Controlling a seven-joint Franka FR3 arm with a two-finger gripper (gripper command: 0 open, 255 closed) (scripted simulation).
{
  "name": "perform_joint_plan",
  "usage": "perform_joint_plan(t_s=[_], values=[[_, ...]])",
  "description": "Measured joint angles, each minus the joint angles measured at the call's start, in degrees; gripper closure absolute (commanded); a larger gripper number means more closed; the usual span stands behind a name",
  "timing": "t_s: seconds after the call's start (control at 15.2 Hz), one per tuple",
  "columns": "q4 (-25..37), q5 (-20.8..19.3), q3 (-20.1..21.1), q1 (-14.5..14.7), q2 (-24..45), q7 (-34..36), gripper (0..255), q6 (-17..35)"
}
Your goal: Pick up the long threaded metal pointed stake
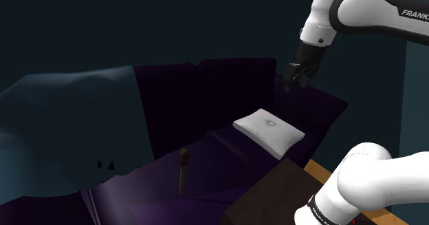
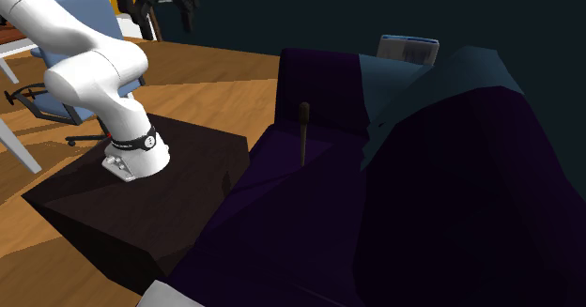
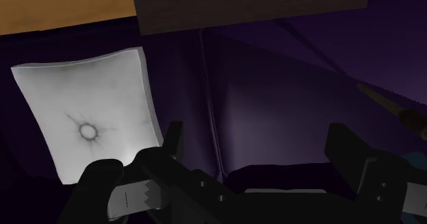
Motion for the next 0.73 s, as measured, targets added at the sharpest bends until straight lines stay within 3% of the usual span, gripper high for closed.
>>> perform_joint_plan(t_s=[0.2,0.73], values=[[-1.2,0.8,0.9,0.4,0.7,1.1,0,1.7],[-6.3,5.5,7.1,2.9,7.1,8.3,0,13.3]])
